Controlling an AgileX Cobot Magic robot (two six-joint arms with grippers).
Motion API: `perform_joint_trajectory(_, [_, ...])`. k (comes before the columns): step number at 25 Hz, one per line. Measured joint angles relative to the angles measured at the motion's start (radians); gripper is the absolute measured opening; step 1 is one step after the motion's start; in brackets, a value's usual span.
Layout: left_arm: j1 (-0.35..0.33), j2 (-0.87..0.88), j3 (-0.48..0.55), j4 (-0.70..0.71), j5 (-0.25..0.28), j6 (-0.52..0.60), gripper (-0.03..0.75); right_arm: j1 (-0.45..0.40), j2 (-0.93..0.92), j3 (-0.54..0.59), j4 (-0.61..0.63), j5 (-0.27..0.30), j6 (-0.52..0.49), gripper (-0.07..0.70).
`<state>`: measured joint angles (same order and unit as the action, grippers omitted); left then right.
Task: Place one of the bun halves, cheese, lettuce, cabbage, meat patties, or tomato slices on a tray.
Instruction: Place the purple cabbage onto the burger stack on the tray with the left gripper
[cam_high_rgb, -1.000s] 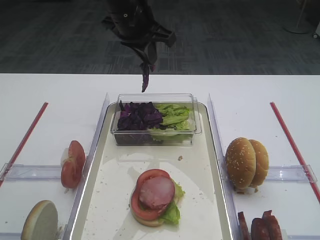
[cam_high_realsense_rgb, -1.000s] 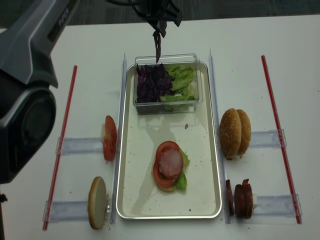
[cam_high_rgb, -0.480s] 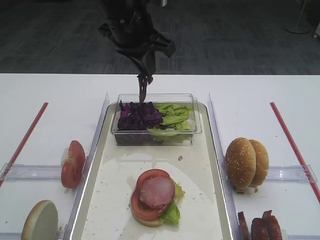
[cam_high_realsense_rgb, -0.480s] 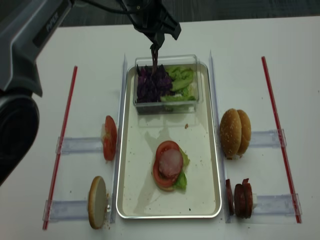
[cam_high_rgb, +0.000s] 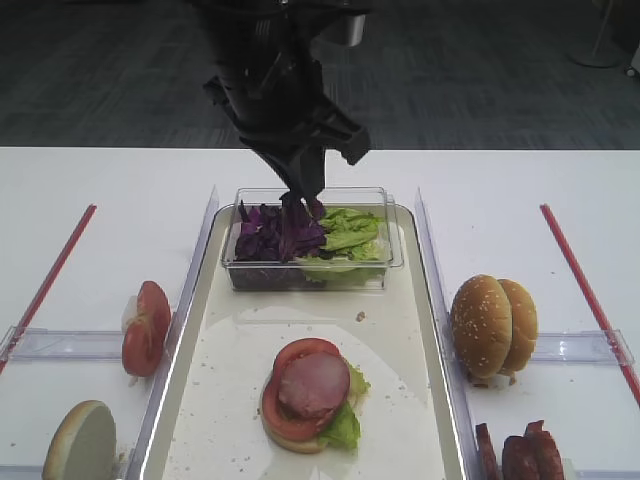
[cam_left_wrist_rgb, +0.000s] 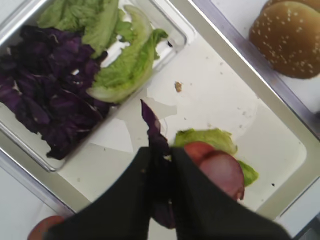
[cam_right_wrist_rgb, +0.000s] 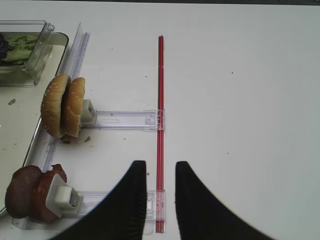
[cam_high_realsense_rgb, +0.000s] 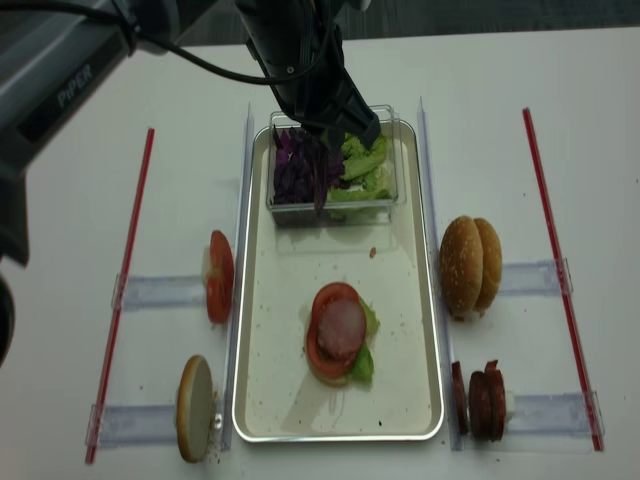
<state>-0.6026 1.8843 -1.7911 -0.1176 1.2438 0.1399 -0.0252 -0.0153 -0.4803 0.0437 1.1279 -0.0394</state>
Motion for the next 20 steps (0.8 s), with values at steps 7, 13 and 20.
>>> perform_joint_trajectory(7, [-0.081, -0.093, 0.13, 0.0, -0.004, 0.0, 0.06, 0.0, 0.0, 0.0, 0.0, 0.0, 0.0, 0.193])
perform_joint_trajectory(13, [-0.151, -0.146, 0.234, 0.0, -0.006, -0.006, 0.06, 0.0, 0.0, 0.0, 0.0, 0.0, -0.002, 0.193])
perform_joint_trajectory(20, [-0.231, -0.166, 0.317, -0.006, -0.008, -0.01, 0.06, 0.0, 0.0, 0.0, 0.0, 0.0, -0.002, 0.193])
